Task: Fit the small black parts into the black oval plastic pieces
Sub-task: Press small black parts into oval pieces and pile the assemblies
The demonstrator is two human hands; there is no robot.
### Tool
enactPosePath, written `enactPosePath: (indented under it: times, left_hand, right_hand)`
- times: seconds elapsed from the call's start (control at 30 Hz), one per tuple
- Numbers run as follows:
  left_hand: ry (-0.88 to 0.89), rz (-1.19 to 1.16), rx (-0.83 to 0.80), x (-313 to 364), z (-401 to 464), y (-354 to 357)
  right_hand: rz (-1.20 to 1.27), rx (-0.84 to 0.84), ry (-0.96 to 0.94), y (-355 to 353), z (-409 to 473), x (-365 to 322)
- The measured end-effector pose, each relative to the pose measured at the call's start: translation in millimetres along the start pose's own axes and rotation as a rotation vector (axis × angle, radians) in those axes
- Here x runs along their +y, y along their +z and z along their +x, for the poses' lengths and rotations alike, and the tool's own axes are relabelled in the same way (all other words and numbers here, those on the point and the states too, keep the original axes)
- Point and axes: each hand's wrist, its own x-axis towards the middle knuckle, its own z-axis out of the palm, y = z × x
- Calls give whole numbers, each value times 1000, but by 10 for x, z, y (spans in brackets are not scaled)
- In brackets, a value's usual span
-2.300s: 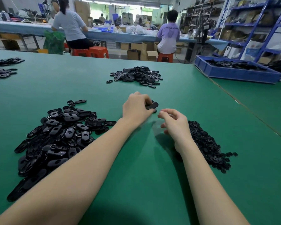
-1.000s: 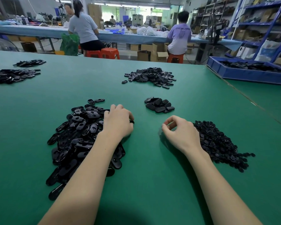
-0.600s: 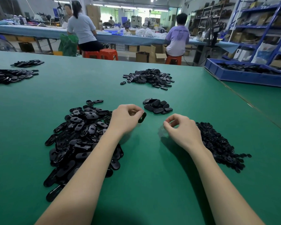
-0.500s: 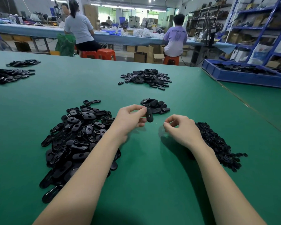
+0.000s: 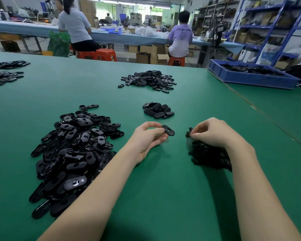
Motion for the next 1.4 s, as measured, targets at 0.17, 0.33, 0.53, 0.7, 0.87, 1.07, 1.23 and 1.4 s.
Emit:
enactPosePath:
  times: [0.17,0.33,0.53,0.7,0.87,1.07,1.23,1.4]
  left_hand:
    - [11,57,-39,-8,-20,-6]
    - [18,70,-40,-15,-42,-1]
    - [28,67,-29,-23,-43,0]
    - [23,27,-10,-14,-26,-7]
    - [77,-14,11,-16,3,9]
    - [121,34,18,-17,18,5]
    - [117,12,22,-10,18,-8]
    - [135,50,18,-2,25,-6]
  right_hand:
    - [-37,-34,33,-27,6,62]
    - [-19,172,11,148,33,17]
    - [-15,232,43,326,73,18]
    - [76,292,20,350,81,11]
    - [485,281,-132,352,65,-161]
    - [554,190,-224,404,34,-305]
    - [590,178,-208,415,29,-327]
    - [695,181,-163,384,23,-351]
